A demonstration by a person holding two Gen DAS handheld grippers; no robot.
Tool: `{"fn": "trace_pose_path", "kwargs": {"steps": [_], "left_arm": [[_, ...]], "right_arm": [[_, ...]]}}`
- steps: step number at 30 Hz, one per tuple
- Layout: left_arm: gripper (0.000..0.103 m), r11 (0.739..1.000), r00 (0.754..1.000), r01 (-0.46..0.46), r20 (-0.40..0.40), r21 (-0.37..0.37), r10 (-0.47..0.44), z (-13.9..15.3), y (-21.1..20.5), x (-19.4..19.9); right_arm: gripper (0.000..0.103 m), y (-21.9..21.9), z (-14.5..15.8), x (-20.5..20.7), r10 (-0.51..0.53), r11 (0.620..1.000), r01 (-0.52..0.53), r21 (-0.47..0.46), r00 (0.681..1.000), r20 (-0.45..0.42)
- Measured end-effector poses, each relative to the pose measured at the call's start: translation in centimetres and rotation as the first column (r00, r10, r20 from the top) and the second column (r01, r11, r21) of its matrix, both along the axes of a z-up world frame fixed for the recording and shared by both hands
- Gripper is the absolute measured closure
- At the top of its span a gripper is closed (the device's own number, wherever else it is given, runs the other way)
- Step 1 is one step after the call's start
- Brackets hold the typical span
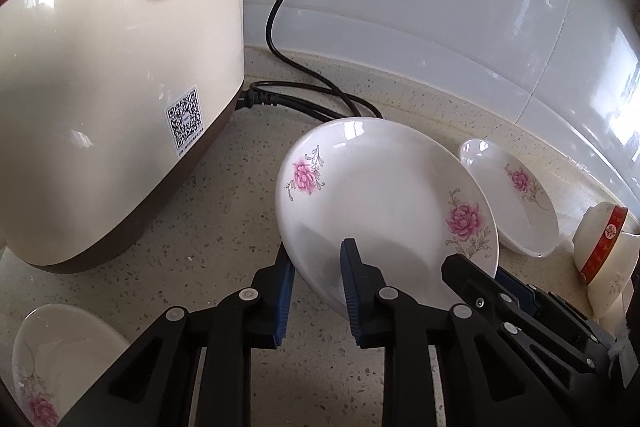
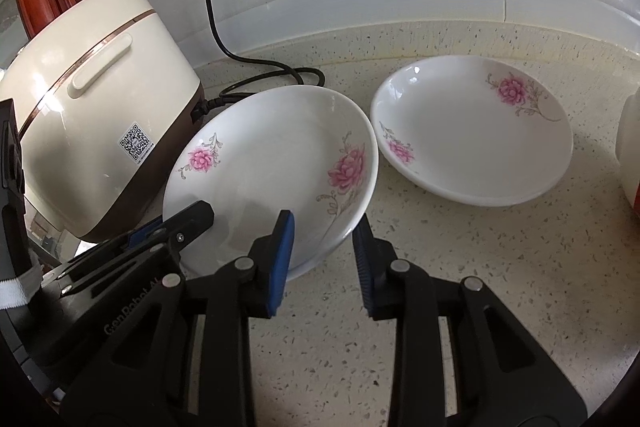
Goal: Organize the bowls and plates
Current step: 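Lift the plate and carry it over the large plate by the cooker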
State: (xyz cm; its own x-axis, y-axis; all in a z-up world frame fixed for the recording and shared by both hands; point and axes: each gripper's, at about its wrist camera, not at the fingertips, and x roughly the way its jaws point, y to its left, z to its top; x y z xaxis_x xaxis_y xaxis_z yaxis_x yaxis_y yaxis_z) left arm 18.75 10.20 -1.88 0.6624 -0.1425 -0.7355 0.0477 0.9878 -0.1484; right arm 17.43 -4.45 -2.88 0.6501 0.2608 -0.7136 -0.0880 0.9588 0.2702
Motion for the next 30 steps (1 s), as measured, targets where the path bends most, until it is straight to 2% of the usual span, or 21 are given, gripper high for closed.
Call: {"fn": "trace_pose_path", "kwargs": {"steps": [23,30], "left_arm": [[0.079,0.999,0.992,-0.035,0.124,0.017,0.033,3.0,0.6,-3.3],[0.079,0.997,0.984,-0.073,0.164,0.015,0.07,4.4,1.6,-5.9]], "right_arm": [[0.07,0.1,0.8,-0.9,0.024,1.0,-0.024,0.001,0.992,0.125],[0.07,0.9,2.1,-3.3,0.064,0.998,-0.067,0.012,0.983,0.173]]}}
